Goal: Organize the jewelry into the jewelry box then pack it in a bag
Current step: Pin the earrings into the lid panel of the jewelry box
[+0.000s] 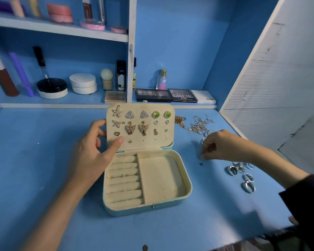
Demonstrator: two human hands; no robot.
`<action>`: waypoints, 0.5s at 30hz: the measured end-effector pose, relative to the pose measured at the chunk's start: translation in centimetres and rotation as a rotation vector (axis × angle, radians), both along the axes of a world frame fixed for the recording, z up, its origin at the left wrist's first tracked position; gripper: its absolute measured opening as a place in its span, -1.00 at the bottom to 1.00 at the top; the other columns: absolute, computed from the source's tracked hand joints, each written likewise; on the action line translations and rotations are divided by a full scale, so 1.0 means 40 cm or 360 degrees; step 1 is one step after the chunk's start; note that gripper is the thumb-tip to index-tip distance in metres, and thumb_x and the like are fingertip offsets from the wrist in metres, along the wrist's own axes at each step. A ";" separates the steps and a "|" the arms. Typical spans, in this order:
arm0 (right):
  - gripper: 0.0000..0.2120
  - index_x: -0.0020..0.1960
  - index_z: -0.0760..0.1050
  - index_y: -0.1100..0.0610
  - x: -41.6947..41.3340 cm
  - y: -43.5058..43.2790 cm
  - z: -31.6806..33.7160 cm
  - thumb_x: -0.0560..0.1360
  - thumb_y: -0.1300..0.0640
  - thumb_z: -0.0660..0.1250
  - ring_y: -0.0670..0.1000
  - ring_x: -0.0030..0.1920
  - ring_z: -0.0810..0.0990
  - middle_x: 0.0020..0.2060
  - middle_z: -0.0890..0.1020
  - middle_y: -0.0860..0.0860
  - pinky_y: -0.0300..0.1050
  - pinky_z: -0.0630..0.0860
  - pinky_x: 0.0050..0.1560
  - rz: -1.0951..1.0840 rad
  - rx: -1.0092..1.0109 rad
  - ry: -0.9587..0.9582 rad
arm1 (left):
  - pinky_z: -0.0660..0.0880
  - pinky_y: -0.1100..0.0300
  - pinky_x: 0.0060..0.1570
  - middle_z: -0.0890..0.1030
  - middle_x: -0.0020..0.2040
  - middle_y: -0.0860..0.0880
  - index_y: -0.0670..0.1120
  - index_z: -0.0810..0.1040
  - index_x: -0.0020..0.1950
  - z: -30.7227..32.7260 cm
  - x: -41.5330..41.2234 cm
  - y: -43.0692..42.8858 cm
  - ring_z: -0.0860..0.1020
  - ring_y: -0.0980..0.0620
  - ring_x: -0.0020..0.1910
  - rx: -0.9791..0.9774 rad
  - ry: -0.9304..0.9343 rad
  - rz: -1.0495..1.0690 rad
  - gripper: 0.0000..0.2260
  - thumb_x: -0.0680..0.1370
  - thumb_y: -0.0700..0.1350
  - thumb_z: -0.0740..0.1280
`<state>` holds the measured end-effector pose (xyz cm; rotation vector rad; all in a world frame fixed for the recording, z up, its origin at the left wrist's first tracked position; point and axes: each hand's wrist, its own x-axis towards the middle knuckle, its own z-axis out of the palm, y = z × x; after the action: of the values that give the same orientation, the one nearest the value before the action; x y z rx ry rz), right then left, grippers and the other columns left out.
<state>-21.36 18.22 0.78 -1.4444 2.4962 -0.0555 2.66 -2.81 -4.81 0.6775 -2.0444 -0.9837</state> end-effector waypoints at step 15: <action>-0.95 -0.21 0.55 -0.04 0.056 -0.050 0.007 0.41 0.09 0.37 -0.12 -0.25 0.52 -0.30 0.57 -0.16 -0.19 0.47 -0.19 0.0083 -0.0258 0.0060 | 0.32 0.28 -0.33 0.50 -0.19 0.40 0.16 0.44 0.09 -0.002 -0.004 -0.009 0.42 0.13 -0.30 -0.0006 0.0010 0.0030 -0.71 0.39 0.14 0.28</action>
<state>-19.12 16.22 1.04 -1.5865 2.5333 -0.2279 2.50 -3.18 -4.89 0.6899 -2.0305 -0.9695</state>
